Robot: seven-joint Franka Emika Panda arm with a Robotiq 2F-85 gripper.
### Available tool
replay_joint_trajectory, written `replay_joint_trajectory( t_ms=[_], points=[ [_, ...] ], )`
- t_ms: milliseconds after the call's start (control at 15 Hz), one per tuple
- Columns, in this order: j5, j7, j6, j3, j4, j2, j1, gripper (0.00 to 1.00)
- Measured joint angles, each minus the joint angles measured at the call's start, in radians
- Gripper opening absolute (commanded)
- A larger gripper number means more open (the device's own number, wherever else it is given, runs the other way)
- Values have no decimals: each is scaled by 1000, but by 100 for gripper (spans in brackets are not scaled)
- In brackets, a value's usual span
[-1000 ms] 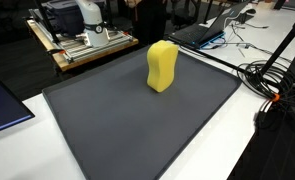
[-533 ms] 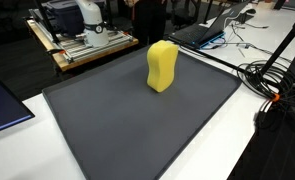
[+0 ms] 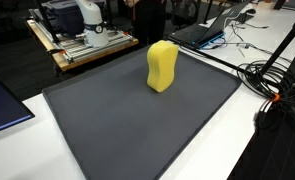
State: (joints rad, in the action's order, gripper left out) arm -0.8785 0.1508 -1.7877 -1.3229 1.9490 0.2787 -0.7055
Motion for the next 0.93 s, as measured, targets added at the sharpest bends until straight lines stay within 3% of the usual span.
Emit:
replay_joint_trajectory(
  t_ms=[133, 600, 933],
  points=[
    [-43, 73, 21, 51, -16, 52, 68, 100],
    [-23, 404, 37, 566, -171, 130, 531, 100],
    [87, 523, 133, 829, -242, 179, 753, 100]
  ],
)
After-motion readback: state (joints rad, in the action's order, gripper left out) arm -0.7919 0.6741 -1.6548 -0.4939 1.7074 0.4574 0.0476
